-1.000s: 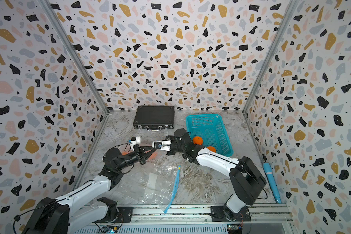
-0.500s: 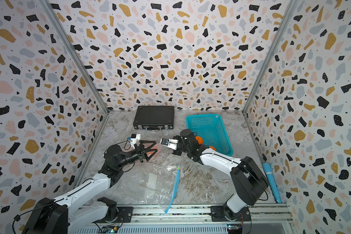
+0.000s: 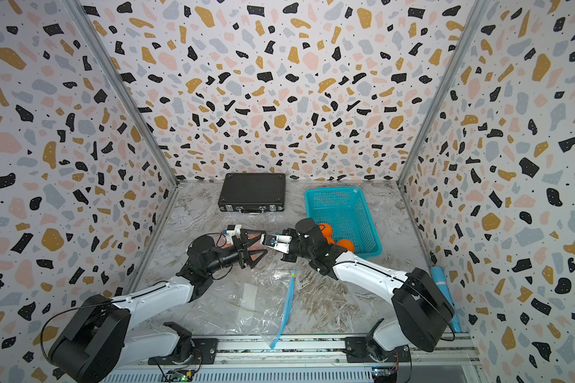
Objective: Open the zip-top bag and take out the orange
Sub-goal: Unzip the zipper on the zipper food storage bag.
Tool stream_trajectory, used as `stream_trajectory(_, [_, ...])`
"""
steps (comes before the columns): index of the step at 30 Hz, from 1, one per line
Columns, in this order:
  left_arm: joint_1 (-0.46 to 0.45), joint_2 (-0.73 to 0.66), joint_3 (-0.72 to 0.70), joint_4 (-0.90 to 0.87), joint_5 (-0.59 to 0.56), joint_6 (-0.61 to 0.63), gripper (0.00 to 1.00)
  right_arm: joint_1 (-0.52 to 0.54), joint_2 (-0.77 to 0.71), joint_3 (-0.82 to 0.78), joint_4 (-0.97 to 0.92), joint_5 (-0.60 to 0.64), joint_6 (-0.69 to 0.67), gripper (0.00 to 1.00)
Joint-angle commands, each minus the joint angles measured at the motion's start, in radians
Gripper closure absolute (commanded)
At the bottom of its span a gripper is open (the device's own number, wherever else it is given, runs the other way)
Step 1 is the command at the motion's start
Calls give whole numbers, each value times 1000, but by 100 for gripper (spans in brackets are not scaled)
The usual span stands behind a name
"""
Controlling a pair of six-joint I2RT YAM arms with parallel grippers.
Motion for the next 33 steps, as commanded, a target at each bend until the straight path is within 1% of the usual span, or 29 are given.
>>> stream_trajectory(1, [-11,-29,48,10,-27,35,30,15,-33,-11,-23,33,-25,99])
stream_trajectory(2, [-15,-25,50,27,-24,37,36,20,-36,-14,-24,43,-32,99])
stream_trajectory(3, [-19,-17,54,36,-12,35,39,24,-43,-21,-27,53,-43,99])
stream_trajectory(6, [-21,0,54,56,-8,27,39,29,-55,-37,-17,55,-51,99])
stream_trajectory(9, [-27,21,65,44,7,37,35,37,-57,-38,-18,69,-61,99])
stream_trajectory(10, [-32,28,63,60,7,40,36,40,-54,-34,-25,78,-68,99])
stream_trajectory(11, [-37,37,61,69,13,43,39,44,-52,-29,-37,87,-75,99])
stream_trajectory(12, [-43,45,60,77,14,45,44,45,-51,-25,-44,89,-79,99])
stream_trajectory(14, [-45,73,65,108,30,44,63,46,-51,-22,-44,89,-80,99])
stream_trajectory(16, [-45,115,70,167,52,30,70,50,-54,-22,-48,88,-81,99])
stream_trajectory(17, [-45,139,73,202,65,19,76,52,-58,-23,-50,91,-82,99])
stream_trajectory(18, [-45,164,72,246,73,4,85,53,-59,-25,-51,93,-83,99])
stream_trajectory(20, [-49,222,65,380,88,-38,100,55,-58,-25,-52,104,-88,99])
stream_trajectory(23, [-49,307,62,577,120,-102,100,56,-51,-26,-38,129,-101,99])
stream_trajectory(24, [-48,327,67,611,128,-110,100,55,-48,-25,-35,138,-107,99])
stream_trajectory(27, [-51,335,65,611,135,-98,100,51,-35,-19,-15,154,-120,99])
stream_trajectory(31, [-50,295,63,602,153,-107,100,23,-7,6,-10,131,-126,99])
stream_trajectory(33, [-50,256,57,592,167,-107,100,2,7,10,9,97,-123,98])
